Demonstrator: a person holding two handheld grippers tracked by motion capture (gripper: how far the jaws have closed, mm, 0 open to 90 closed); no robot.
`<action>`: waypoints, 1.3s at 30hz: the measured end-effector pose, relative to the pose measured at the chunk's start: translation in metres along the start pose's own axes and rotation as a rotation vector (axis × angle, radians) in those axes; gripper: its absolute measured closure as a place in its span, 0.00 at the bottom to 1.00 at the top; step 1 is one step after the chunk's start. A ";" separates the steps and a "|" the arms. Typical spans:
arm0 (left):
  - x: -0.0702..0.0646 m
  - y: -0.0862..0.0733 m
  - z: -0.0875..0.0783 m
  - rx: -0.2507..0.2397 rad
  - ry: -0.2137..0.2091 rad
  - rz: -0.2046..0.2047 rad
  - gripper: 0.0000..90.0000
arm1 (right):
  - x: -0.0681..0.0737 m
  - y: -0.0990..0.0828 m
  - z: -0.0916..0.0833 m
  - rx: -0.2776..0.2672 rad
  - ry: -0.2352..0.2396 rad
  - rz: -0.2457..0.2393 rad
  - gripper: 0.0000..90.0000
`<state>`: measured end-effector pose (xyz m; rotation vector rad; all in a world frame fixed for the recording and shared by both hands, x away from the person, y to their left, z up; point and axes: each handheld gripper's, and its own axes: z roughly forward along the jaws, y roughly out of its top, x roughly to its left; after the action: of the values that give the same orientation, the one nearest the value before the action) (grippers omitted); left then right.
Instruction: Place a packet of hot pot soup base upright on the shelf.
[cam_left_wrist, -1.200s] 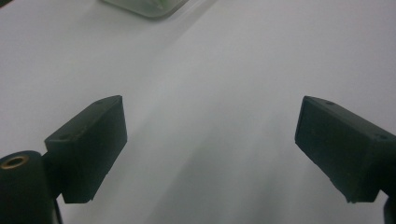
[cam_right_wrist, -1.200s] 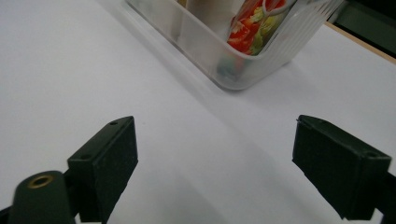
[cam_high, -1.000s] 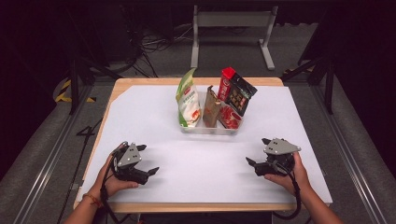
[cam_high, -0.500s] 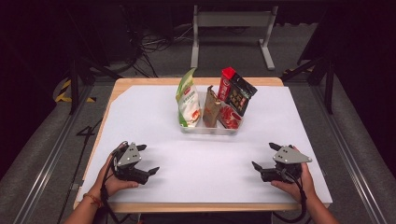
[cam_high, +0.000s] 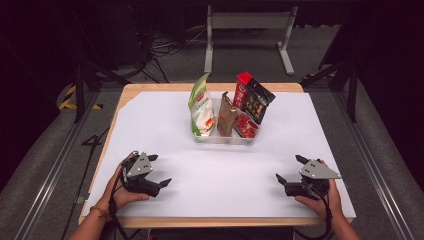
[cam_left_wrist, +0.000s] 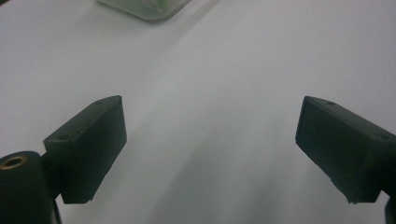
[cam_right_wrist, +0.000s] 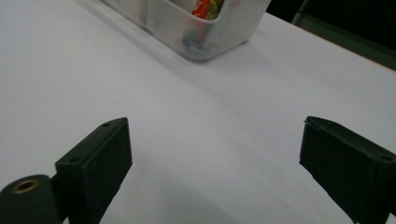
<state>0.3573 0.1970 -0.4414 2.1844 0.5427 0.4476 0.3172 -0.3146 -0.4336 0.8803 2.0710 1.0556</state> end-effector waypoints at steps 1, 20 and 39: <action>0.000 0.000 0.000 0.000 0.001 -0.001 0.11 | 0.000 -0.001 -0.001 0.000 -0.004 -0.006 0.11; -0.001 0.002 0.002 0.001 -0.010 0.018 0.10 | 0.004 -0.001 -0.004 -0.003 -0.028 -0.012 0.11; 0.000 0.004 0.007 0.013 -0.021 0.025 0.10 | 0.007 -0.002 -0.003 -0.004 -0.031 -0.048 0.11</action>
<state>0.3611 0.1907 -0.4426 2.2085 0.5084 0.4349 0.3100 -0.3114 -0.4354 0.8359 2.0537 1.0145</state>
